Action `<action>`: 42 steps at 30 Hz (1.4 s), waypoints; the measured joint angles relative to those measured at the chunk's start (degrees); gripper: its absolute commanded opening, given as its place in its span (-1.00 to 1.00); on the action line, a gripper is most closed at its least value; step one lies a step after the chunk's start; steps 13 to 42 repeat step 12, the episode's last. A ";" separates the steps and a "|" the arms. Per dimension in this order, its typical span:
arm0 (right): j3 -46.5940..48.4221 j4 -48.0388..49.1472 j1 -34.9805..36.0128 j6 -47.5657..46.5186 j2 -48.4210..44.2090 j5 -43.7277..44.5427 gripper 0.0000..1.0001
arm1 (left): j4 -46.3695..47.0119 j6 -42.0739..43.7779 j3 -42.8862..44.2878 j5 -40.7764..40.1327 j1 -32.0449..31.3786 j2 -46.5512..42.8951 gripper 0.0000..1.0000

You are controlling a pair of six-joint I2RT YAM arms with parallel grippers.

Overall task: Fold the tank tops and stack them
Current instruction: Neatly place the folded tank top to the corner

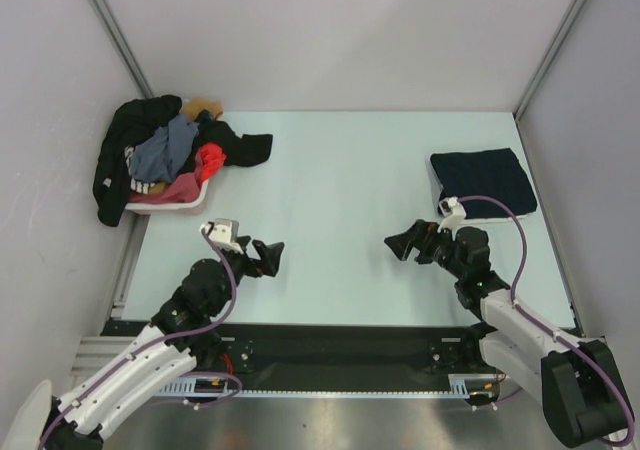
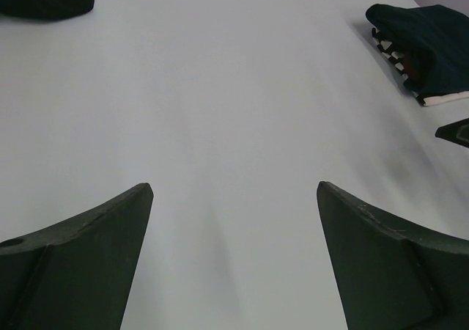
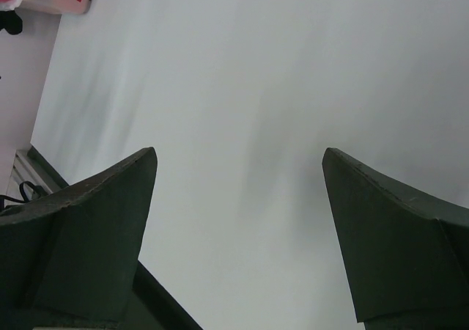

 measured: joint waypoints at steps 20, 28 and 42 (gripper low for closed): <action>0.04 1.68 0.17 0.11 -0.87 -0.79 1.00 | -0.09 0.00 0.00 -0.28 0.00 0.74 1.00; 0.04 1.68 0.17 0.11 -0.87 -0.79 1.00 | -0.09 0.00 0.00 -0.28 0.00 0.74 1.00; 0.04 1.68 0.17 0.11 -0.87 -0.79 1.00 | -0.09 0.00 0.00 -0.28 0.00 0.74 1.00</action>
